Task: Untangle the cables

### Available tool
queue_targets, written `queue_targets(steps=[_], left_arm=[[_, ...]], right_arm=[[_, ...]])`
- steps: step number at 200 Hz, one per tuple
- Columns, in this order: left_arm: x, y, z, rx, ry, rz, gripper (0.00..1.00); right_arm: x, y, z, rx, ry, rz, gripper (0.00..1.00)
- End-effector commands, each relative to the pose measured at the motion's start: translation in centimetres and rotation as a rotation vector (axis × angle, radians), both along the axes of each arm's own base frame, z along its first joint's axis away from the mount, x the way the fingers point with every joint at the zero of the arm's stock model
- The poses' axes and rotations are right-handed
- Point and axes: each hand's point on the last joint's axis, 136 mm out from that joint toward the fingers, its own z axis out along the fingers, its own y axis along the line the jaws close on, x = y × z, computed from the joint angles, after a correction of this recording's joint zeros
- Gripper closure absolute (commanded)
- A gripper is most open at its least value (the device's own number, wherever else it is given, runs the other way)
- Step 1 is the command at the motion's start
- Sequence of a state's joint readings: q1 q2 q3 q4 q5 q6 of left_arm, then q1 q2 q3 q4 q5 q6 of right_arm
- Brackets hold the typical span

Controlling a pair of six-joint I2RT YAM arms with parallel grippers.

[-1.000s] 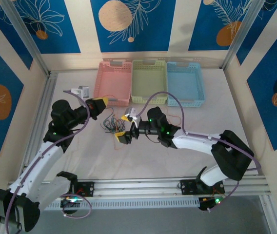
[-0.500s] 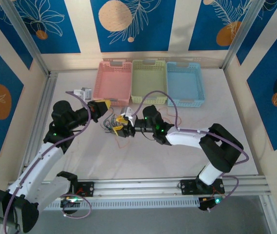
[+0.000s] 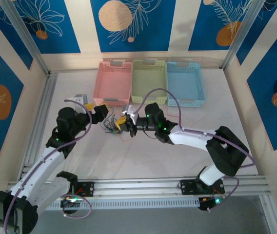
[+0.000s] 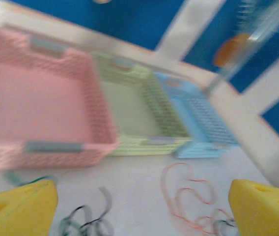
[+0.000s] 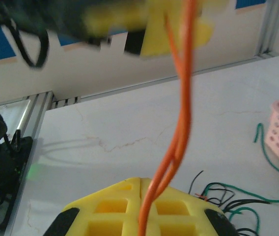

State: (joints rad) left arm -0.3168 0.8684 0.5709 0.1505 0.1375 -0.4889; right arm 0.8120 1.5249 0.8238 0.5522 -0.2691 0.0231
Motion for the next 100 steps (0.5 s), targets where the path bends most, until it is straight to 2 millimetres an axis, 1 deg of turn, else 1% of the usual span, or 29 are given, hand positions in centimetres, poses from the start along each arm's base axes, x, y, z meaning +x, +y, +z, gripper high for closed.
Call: queue_targets(steps=[1, 17, 28, 45, 51, 65, 80, 100], left_arm=[[0.6, 4.8, -3.8, 0.142, 0.040, 0.255, 0.08], [0.5, 5.6, -5.5, 0.180, 0.048, 0.290, 0.08], [0.4, 6.1, -6.7, 0.205, 0.064, 0.316, 0.09], [0.2, 7.1, -9.2, 0.254, 0.102, 0.354, 0.13], [0.2, 7.3, -9.7, 0.247, 0.109, 0.371, 0.14], [0.2, 6.9, -9.2, 0.245, 0.095, 0.345, 0.15], [0.0, 7.4, -9.6, 0.243, 0.101, 0.370, 0.15], [-0.1, 7.6, -9.5, 0.242, 0.096, 0.377, 0.13]], right_arm=[[1.5, -2.3, 2.5, 0.020, -0.012, -0.122, 1.00], [2.5, -4.1, 4.8, 0.049, -0.018, -0.199, 1.00], [2.8, -5.5, 7.1, 0.076, -0.045, -0.249, 1.00], [2.7, -7.7, 10.8, 0.119, -0.115, -0.316, 1.00], [2.6, -8.6, 12.1, 0.140, -0.130, -0.340, 1.00], [2.3, -10.6, 15.2, 0.190, -0.162, -0.387, 1.00], [2.0, -12.7, 18.4, 0.245, -0.195, -0.445, 1.00], [1.6, -15.6, 22.5, 0.330, -0.228, -0.513, 1.00]])
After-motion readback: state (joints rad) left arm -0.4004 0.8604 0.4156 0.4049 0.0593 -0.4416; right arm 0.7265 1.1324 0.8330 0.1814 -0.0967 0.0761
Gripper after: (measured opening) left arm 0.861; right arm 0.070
